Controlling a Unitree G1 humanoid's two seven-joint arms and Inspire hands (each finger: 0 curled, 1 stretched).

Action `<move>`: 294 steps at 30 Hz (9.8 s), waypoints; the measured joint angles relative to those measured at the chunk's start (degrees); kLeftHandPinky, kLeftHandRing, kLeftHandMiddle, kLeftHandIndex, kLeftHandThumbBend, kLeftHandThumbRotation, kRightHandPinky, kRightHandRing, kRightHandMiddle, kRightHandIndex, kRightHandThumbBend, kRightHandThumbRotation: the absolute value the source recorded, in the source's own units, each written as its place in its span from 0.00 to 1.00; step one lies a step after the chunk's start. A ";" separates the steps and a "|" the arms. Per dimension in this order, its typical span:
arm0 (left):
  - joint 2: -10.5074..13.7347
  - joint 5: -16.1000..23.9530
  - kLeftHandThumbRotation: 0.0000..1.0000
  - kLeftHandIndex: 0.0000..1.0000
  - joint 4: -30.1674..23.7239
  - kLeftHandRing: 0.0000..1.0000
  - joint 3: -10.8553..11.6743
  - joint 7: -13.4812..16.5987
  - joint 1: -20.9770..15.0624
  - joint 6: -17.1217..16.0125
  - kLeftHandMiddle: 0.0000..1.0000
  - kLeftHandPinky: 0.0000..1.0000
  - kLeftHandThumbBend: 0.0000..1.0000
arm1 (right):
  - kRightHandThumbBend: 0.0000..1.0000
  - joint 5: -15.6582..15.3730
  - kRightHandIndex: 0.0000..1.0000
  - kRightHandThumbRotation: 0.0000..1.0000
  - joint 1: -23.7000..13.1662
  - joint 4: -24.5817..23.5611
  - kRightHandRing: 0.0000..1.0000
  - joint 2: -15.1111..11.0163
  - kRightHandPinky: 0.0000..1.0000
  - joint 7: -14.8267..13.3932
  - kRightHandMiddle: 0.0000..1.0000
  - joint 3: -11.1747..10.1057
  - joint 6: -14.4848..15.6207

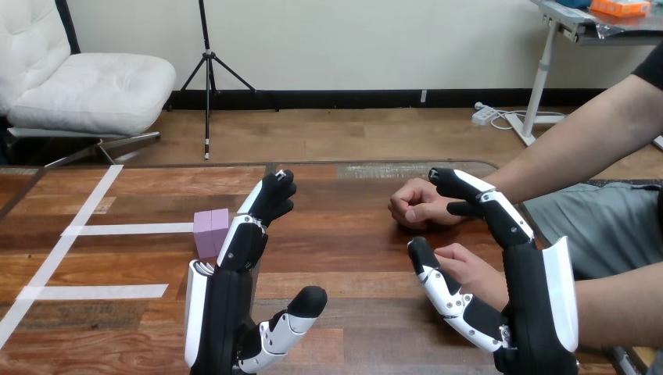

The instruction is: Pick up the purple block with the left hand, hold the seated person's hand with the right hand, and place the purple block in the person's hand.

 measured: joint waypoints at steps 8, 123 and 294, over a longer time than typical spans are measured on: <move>0.00 0.00 0.70 0.87 0.00 0.85 0.00 0.05 0.00 0.01 0.87 0.81 0.73 | 0.42 0.51 0.76 0.29 -0.01 0.00 0.76 0.01 0.68 0.22 0.77 0.01 -0.20; 38.57 6.90 0.65 0.99 0.76 0.97 -7.31 -13.29 -24.22 42.69 1.00 0.92 0.77 | 0.42 -0.26 0.76 0.34 -0.24 0.25 0.76 0.06 0.69 1.13 0.76 -1.27 0.09; 29.64 10.27 0.60 0.95 27.45 0.91 -25.21 -12.70 -41.58 58.98 0.95 0.83 0.77 | 0.42 -0.23 0.75 0.37 -0.23 0.24 0.78 -0.33 0.71 3.26 0.77 -2.04 1.88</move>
